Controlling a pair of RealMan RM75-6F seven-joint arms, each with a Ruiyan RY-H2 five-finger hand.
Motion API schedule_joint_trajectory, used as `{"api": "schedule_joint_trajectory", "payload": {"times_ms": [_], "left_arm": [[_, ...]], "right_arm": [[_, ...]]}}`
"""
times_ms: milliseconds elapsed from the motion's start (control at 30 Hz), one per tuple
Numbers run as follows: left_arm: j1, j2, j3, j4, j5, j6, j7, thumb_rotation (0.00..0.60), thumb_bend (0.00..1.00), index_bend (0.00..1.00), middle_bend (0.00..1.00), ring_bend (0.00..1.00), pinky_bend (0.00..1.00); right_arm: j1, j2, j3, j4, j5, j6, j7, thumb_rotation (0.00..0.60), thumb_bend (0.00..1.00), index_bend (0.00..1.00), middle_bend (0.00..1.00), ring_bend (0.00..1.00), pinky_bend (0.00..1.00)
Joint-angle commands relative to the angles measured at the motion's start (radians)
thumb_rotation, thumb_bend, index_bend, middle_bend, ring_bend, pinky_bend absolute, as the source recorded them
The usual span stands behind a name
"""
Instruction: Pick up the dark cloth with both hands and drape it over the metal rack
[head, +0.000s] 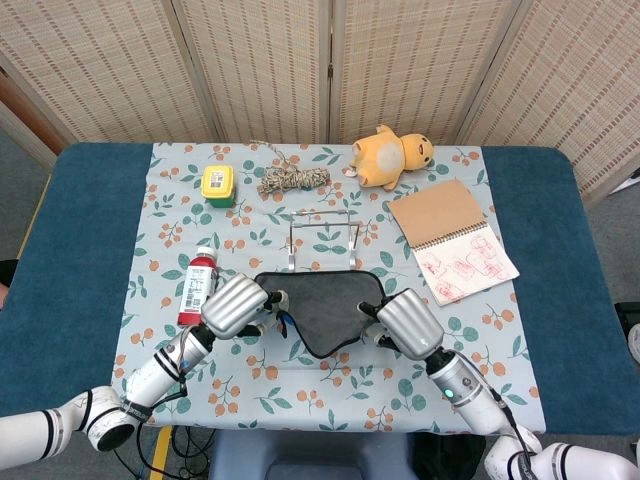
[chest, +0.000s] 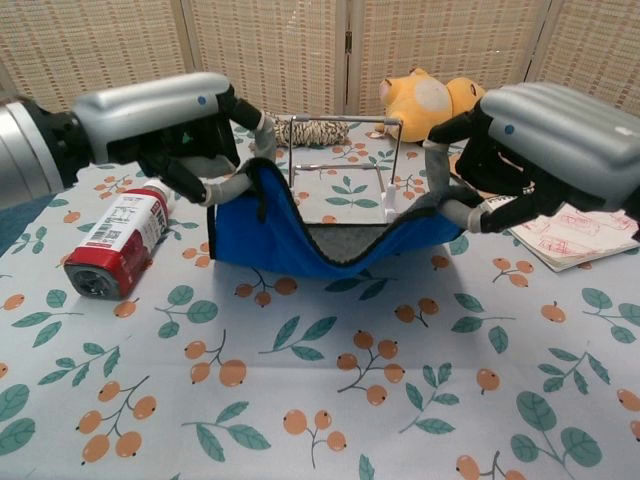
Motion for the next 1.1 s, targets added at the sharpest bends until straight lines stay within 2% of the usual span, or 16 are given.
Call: {"api": "schedule_joint_trajectory", "payload": {"times_ms": [33, 333, 633, 800, 1100], "left_arm": [[-0.035, 0.018, -0.049, -0.004, -0.046, -0.024, -0.022, 0.600, 0.49, 0.53, 0.96, 0.85, 0.97], [-0.122, 0.030, -0.153, 0.016, -0.191, -0.105, -0.023, 0.600, 0.49, 0.53, 0.96, 0.85, 0.97], [-0.209, 0.039, -0.235, 0.081, -0.386, -0.188, 0.009, 0.600, 0.49, 0.53, 0.96, 0.85, 0.97], [-0.260, 0.023, -0.255, 0.145, -0.482, -0.213, 0.055, 0.600, 0.49, 0.53, 0.96, 0.85, 0.97], [-0.349, -0.034, -0.252, 0.293, -0.640, -0.238, 0.161, 0.600, 0.49, 0.53, 0.96, 0.85, 0.97]], "right_arm": [[0.016, 0.024, 0.037, -0.030, 0.028, 0.005, -0.006, 0.600, 0.41, 0.65, 0.91, 0.83, 0.95], [0.067, 0.069, 0.144, -0.084, 0.103, -0.003, -0.048, 0.600, 0.41, 0.65, 0.91, 0.83, 0.95], [0.129, 0.090, 0.230, -0.051, 0.220, -0.054, -0.085, 0.600, 0.41, 0.65, 0.91, 0.83, 0.95], [0.168, 0.076, 0.259, 0.003, 0.287, -0.089, -0.095, 0.600, 0.41, 0.65, 0.91, 0.83, 0.95], [0.242, 0.025, 0.295, 0.096, 0.378, -0.128, -0.107, 0.600, 0.41, 0.65, 0.91, 0.83, 0.95]]}}
